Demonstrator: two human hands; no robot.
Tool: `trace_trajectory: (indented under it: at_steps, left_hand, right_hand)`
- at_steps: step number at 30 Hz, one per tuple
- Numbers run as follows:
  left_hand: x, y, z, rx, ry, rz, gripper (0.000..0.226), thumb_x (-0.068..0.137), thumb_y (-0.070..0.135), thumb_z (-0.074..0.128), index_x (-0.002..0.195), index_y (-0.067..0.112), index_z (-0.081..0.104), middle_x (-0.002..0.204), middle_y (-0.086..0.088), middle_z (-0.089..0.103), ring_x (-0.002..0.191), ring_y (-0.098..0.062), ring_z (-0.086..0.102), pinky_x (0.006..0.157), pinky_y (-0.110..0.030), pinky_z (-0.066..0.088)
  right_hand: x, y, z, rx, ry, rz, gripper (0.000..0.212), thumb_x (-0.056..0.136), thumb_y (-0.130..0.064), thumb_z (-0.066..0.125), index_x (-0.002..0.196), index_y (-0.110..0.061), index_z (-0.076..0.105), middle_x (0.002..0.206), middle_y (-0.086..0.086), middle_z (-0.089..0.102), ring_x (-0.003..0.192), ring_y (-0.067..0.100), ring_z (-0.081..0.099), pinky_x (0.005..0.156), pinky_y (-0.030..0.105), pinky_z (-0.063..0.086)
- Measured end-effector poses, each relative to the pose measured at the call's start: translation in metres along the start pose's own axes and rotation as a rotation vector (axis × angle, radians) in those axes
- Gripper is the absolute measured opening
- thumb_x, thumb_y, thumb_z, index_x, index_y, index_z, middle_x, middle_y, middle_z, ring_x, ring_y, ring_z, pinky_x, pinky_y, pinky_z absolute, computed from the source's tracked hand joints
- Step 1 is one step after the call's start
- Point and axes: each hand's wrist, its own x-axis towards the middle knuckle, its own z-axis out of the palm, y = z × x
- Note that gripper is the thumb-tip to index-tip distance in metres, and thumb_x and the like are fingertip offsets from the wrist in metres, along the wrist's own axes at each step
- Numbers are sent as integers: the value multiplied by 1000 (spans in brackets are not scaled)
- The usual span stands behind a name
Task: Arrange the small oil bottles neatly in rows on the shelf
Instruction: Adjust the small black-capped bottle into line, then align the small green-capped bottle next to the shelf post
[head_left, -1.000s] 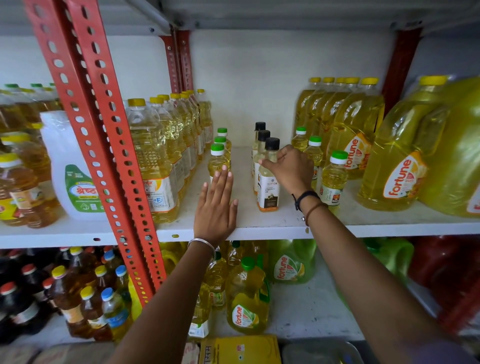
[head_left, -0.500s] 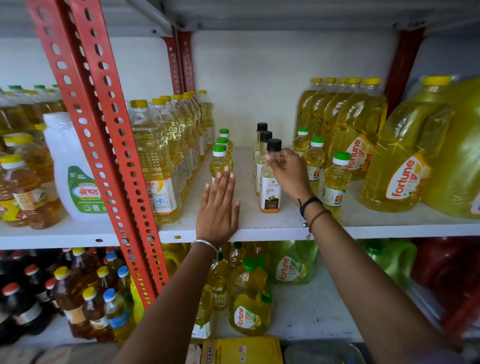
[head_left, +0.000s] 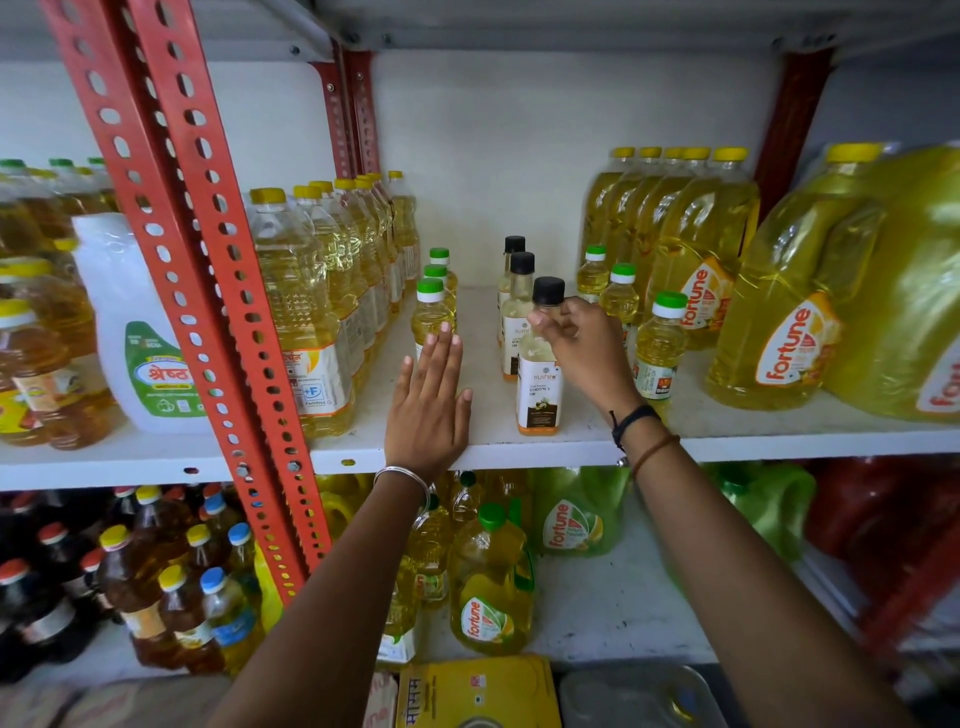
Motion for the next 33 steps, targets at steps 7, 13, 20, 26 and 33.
trace_trajectory:
  at_steps: [7,13,20,26,33]
  left_hand:
    - [0,0,0,5,-12,-1,59,99,32,24,152,8,11,159,-6,7,147,-18,3,119,-37,-2]
    - [0,1,0,4,-14,-4,59,99,32,23,152,9,12,160,-6,8,147,-18,2,119,-36,-2]
    - [-1,1,0,6,3,-5,60,99,33,23,152,9,9,159,-6,7,147,-17,2,119,-35,-4]
    - [1,0,-4,-13,5,5,59,98,33,23,151,7,11,159,-7,10,147,-17,3,118,-35,-4]
    - [4,-29,-38,58,150,-15,60,97,31,24,151,7,11,158,-6,6,147,-17,1,118,-36,-4]
  right_hand:
    - [-7,-4,-3,11,23,-21,22,87,-37,62,82,-16,57,89,12,72,80,23,65,68,33,50]
    - [-10,-2,0,41,40,-23,29,87,-38,61,95,-11,62,93,12,72,83,22,65,69,30,49]
    - [-11,-2,-2,47,35,-27,31,86,-38,63,96,-9,63,94,11,71,82,19,63,68,28,48]
    - [-17,0,-2,107,46,19,46,83,-42,65,112,-7,60,112,11,68,103,22,63,82,27,49]
    - [-39,-27,-4,198,494,-276,35,88,-35,56,108,-5,58,109,11,62,105,18,55,91,21,43]
